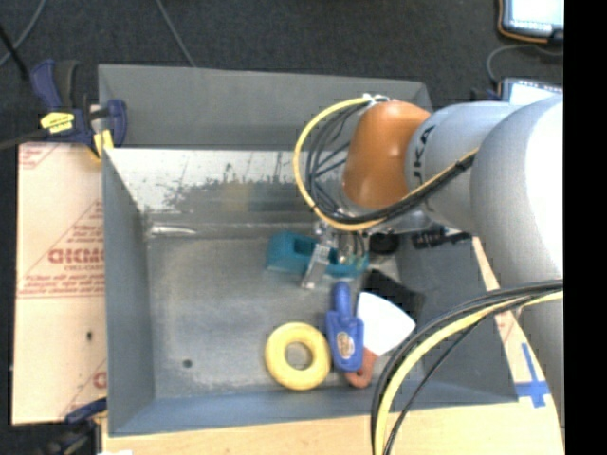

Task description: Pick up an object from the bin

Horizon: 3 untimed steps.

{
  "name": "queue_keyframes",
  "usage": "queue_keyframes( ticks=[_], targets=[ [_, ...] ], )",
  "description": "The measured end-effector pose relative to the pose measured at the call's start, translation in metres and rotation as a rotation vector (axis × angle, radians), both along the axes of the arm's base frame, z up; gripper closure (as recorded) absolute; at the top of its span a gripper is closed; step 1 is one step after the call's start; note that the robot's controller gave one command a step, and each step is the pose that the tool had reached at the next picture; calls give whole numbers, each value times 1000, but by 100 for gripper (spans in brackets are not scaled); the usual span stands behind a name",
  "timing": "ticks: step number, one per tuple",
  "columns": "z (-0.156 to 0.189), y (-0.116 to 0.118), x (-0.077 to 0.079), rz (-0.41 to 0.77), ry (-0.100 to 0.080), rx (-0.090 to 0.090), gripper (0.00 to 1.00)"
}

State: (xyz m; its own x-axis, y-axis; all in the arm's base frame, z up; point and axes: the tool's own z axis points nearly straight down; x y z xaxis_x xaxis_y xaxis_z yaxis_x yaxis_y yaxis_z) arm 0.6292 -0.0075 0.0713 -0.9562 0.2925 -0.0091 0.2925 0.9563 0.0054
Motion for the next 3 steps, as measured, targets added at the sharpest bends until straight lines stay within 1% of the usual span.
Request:
queue_keyframes(
  ticks=[2,3],
  targets=[
    [3,0,-1,1,2,0,100],
    [21,0,-5,1,14,0,100]
  ],
)
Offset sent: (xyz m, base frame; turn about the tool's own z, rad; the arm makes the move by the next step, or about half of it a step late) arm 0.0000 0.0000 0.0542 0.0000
